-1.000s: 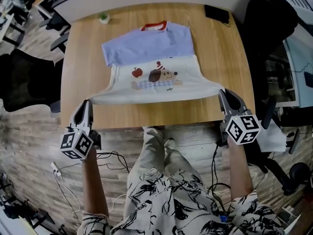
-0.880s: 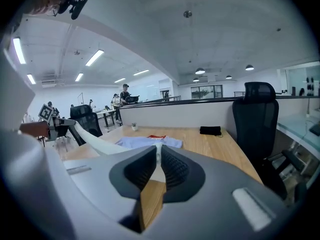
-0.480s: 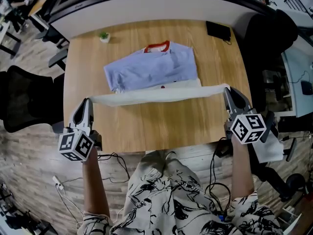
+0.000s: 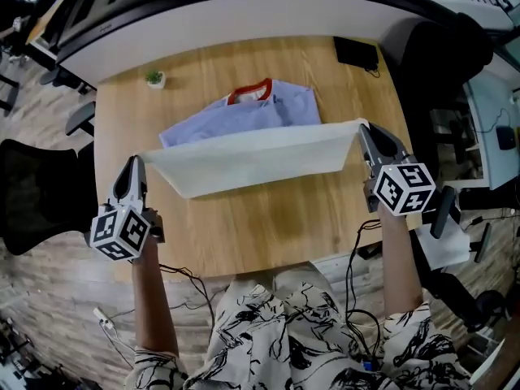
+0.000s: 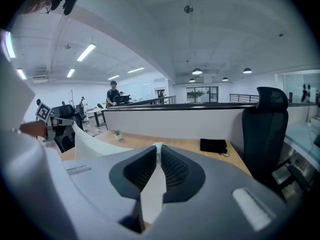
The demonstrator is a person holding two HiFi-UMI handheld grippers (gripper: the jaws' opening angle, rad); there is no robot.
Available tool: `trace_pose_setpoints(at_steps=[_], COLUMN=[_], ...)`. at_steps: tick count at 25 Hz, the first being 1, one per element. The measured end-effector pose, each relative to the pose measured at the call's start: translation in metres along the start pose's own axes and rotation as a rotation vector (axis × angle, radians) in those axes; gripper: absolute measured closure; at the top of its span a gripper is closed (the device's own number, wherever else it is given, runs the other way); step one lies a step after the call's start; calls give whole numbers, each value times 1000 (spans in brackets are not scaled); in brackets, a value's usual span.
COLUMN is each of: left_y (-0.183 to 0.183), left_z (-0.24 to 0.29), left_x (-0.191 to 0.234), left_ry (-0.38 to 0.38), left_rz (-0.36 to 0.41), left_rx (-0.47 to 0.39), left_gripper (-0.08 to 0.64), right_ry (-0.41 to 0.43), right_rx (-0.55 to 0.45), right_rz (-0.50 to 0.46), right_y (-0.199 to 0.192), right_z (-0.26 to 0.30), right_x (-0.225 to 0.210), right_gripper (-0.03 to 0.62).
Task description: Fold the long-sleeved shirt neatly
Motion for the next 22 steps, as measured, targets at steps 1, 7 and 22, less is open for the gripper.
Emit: trace_pose_setpoints(at_steps=[1, 7, 22], left_y=[0, -10, -56], left_z=[9, 64, 208], left_x=[3, 21, 90], left_ry=[8, 51, 81], left_rz=[5, 47, 47], left_rx=[3, 57, 292], left_gripper=[533, 532, 532], right_ry=[5, 45, 53], right_rx=[4, 53, 256], right_rz=[3, 21, 16], right_y=[1, -1, -42], right_z=[10, 71, 240], right_x=[-3, -22, -49], right_gripper=[552, 552, 552])
Point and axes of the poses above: the fingertips, and each gripper's own axes: z forward along the fingers, x to its left, y out of its top, the point moved 5 cm from there along -z, backward along the fingers, and after that the axes turned 6 degrees about -y, right-handed, at the moved point
